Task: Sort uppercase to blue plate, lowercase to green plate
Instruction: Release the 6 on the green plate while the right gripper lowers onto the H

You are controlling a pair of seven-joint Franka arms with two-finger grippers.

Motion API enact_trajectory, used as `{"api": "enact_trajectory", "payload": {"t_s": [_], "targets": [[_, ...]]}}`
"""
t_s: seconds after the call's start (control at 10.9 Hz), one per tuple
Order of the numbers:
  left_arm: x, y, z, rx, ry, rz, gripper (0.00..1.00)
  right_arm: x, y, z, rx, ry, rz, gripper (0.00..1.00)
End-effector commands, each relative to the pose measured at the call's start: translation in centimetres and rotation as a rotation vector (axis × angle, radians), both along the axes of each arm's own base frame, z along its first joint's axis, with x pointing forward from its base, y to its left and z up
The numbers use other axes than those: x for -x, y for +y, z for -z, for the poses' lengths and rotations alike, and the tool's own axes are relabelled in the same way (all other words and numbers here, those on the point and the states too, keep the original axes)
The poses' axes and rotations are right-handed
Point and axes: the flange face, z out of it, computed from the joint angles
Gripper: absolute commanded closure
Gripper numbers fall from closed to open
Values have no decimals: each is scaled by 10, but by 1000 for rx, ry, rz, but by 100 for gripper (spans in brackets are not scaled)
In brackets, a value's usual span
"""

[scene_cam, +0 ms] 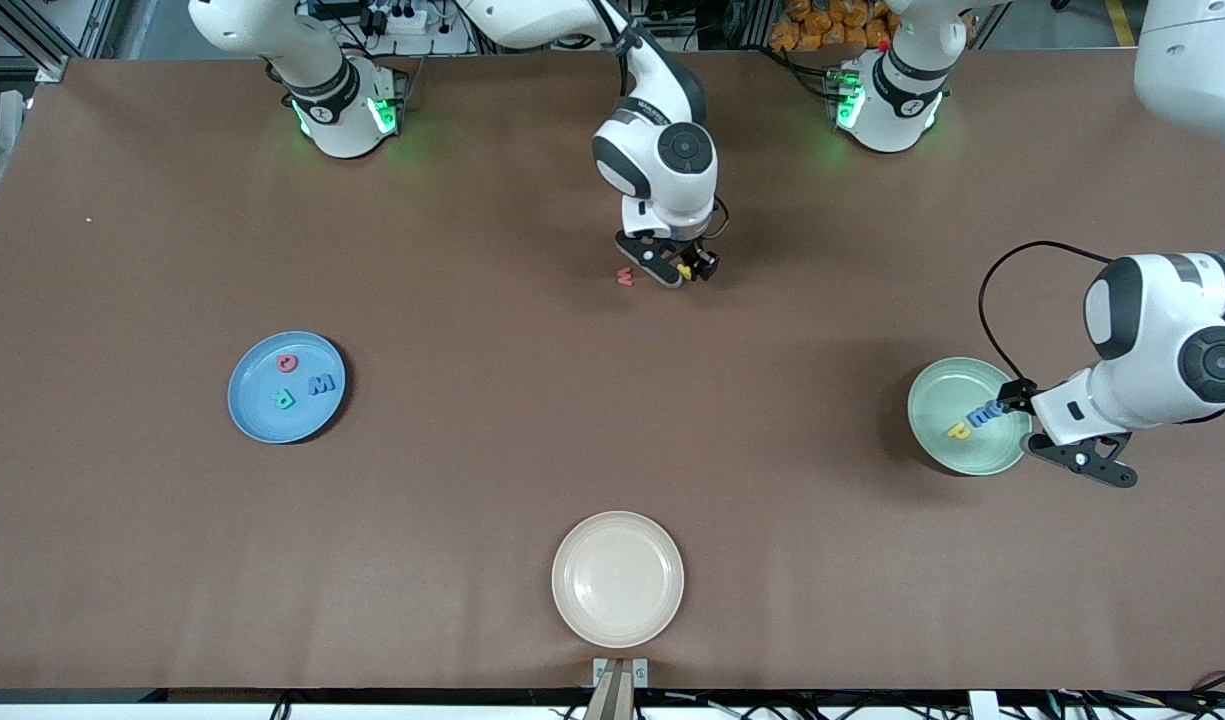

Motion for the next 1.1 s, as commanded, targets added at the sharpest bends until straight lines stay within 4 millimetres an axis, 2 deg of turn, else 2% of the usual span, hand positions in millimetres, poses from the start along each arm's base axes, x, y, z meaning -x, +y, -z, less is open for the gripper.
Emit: {"api": "enact_trajectory", "payload": {"t_s": [0.0, 0.28, 0.46, 0.55, 0.64, 0.73, 1.01], "targets": [[-2, -4, -19, 25, 6, 6, 0, -1, 12, 8, 6, -3, 28, 20], [-3, -4, -22, 26, 3, 8, 0, -2, 14, 11, 5, -5, 41, 21], [-2, -11, -23, 31, 4, 15, 0, -2, 14, 14, 7, -6, 41, 34], [-2, -12, -33, 29, -5, 18, 0, -2, 14, 14, 7, -6, 41, 40], [-1, -24, -46, 32, -15, 34, 0, -2, 14, 15, 7, -6, 41, 45], [-1, -30, -60, 33, -39, 38, 0, -2, 14, 15, 7, -6, 41, 46], [-11, -44, -104, 28, -64, 50, 0, -3, 13, 15, 7, -6, 42, 62]]}}
